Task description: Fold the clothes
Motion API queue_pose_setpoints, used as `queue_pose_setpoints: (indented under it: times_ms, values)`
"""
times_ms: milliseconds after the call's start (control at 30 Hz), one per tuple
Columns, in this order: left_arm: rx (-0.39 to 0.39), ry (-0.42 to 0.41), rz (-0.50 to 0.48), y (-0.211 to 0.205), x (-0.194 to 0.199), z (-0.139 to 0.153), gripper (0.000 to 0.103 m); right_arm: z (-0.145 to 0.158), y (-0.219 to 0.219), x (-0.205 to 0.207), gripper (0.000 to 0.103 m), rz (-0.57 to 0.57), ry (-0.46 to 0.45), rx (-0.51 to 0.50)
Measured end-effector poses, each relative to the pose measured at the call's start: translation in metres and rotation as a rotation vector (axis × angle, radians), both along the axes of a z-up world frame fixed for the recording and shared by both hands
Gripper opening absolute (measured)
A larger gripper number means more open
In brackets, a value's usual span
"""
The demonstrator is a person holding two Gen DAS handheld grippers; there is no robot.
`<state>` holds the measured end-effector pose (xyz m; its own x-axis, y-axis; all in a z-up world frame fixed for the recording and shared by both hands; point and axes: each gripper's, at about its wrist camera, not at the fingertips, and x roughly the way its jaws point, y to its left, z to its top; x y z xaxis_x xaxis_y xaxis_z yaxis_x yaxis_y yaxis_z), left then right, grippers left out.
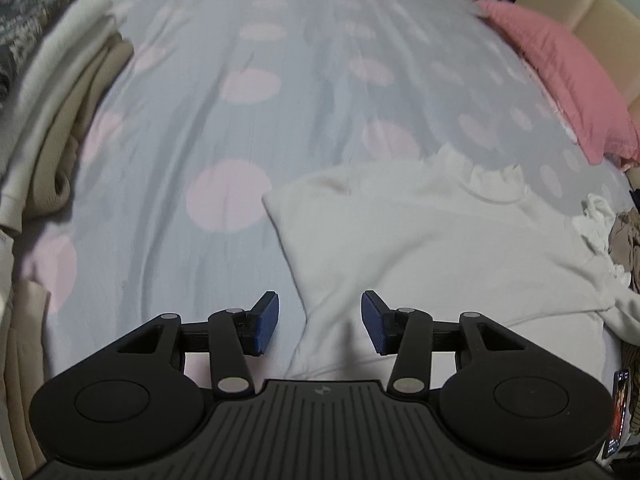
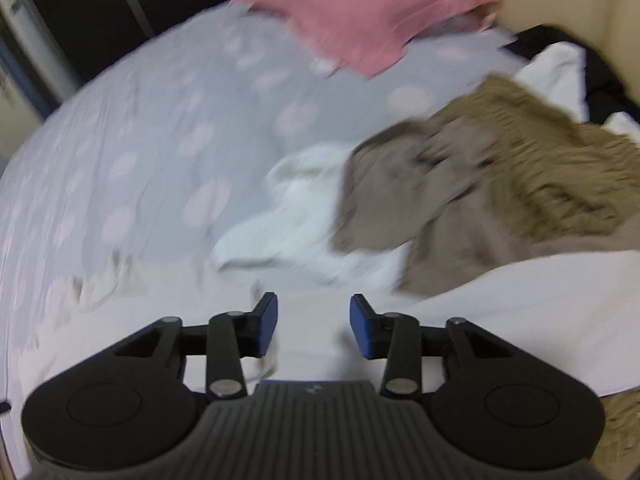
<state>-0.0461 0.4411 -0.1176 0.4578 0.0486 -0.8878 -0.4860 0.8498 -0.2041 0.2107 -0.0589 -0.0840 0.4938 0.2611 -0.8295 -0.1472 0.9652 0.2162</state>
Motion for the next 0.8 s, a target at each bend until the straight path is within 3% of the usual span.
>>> queue_pose_setpoints:
  times_ms: [233, 433, 633, 800]
  values:
    - [0.044, -0.039, 0.025, -0.003, -0.002, 0.009, 0.045, 0.024, -0.079, -0.008, 0.047, -0.166, -0.099, 0.012]
    - [0.089, 0.01, 0.057, -0.005, -0.003, 0.004, 0.047, 0.02, -0.142, -0.024, 0.047, -0.287, -0.103, 0.011]
    - [0.072, 0.023, 0.071, -0.008, -0.008, 0.0, 0.047, 0.018, -0.186, -0.037, 0.047, -0.384, -0.125, -0.014]
    - [0.06, 0.033, 0.072, -0.014, -0.011, -0.002, 0.047, 0.007, -0.213, -0.043, 0.047, -0.485, -0.091, -0.038]
